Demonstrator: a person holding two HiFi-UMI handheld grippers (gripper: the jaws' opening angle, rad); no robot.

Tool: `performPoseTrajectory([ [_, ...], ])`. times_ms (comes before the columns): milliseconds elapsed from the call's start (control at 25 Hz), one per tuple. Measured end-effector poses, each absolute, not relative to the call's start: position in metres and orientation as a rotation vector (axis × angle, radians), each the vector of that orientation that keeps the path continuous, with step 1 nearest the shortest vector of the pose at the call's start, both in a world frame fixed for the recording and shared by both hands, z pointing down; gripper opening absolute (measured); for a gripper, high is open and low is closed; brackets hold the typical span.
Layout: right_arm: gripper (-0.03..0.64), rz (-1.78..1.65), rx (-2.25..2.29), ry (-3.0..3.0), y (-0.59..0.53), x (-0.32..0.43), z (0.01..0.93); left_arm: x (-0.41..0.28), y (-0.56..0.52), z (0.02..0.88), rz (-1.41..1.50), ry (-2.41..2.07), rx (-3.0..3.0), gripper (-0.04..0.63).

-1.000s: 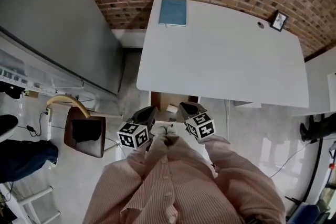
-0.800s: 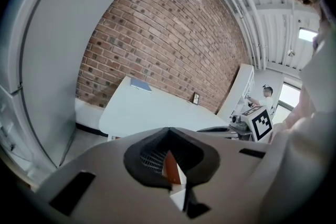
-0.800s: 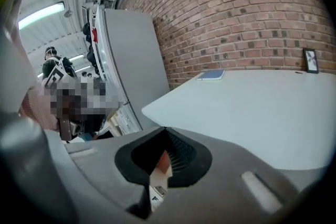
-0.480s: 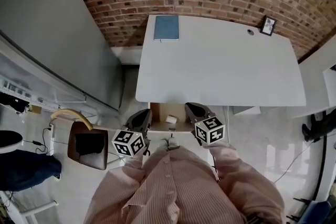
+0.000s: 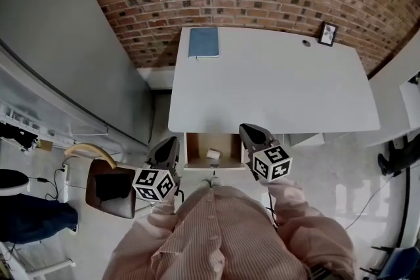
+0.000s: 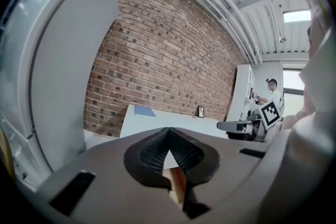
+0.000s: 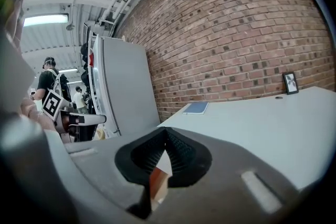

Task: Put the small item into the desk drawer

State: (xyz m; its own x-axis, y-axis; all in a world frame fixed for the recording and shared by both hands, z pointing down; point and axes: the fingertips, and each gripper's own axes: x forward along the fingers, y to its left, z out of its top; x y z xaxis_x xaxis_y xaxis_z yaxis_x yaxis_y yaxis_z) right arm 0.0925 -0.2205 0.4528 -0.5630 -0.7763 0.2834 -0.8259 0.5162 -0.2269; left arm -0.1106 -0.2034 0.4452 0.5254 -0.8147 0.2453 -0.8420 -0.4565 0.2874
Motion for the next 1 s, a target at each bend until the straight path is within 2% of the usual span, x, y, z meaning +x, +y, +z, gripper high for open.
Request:
performPoseTrajectory([
  [1000, 0.006, 0.507, 1.530, -2.650, -0.220, 0.111, 0.428, -0.139, -0.203, 0.428, 0.080, -1.547, 2.381, -0.002],
])
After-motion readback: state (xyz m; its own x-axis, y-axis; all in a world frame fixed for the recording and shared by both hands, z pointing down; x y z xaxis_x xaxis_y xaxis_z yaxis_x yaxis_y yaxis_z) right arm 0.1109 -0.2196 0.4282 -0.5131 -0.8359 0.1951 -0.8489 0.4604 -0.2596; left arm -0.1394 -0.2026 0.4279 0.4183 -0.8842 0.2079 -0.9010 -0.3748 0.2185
